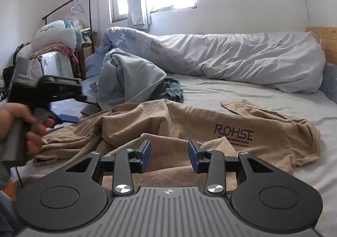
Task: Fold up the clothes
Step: 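Grasp the tan shirt hem with the left tool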
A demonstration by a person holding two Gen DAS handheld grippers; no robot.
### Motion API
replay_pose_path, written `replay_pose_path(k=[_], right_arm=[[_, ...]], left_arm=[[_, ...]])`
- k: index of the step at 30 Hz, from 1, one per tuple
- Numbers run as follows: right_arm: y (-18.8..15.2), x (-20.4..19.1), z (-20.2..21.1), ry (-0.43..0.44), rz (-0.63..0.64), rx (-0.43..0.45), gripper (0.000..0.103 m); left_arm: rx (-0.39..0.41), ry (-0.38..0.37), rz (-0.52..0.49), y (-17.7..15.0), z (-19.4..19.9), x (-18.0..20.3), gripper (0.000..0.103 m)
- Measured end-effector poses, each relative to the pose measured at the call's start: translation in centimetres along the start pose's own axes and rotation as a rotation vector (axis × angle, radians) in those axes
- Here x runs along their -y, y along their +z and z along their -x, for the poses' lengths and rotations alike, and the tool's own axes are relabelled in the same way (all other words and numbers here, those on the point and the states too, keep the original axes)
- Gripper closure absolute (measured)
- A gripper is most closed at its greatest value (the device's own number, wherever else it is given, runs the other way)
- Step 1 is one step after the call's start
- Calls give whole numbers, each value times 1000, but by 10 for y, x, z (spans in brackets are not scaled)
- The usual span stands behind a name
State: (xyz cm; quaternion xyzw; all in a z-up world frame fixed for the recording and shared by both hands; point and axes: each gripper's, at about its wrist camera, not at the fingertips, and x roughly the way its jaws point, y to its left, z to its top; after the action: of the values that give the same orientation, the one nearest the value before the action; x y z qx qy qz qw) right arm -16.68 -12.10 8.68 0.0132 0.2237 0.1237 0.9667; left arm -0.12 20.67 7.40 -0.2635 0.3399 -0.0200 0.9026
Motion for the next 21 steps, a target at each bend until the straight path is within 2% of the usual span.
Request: replay_pose_path(k=[4,6,9,15,21], right_arm=[[1,-1,-16,3,9,-16,63],[3,-3,-25,9,11,-19,63],[4,-11,-37,20,31,-20,63],[1,-23,-47,28,71,-15,63],[-3,-29,-51,21,100,-27,63]], left_arm=[[-9,76,-158,1,-24,14,35],[1,124,-222,-1,-30,19,42],[-14,153,-286,-5,-37,19,53],[-45,95,-406,-15,-34,27,54],[-60,92,-426,-15,-43,32,54]])
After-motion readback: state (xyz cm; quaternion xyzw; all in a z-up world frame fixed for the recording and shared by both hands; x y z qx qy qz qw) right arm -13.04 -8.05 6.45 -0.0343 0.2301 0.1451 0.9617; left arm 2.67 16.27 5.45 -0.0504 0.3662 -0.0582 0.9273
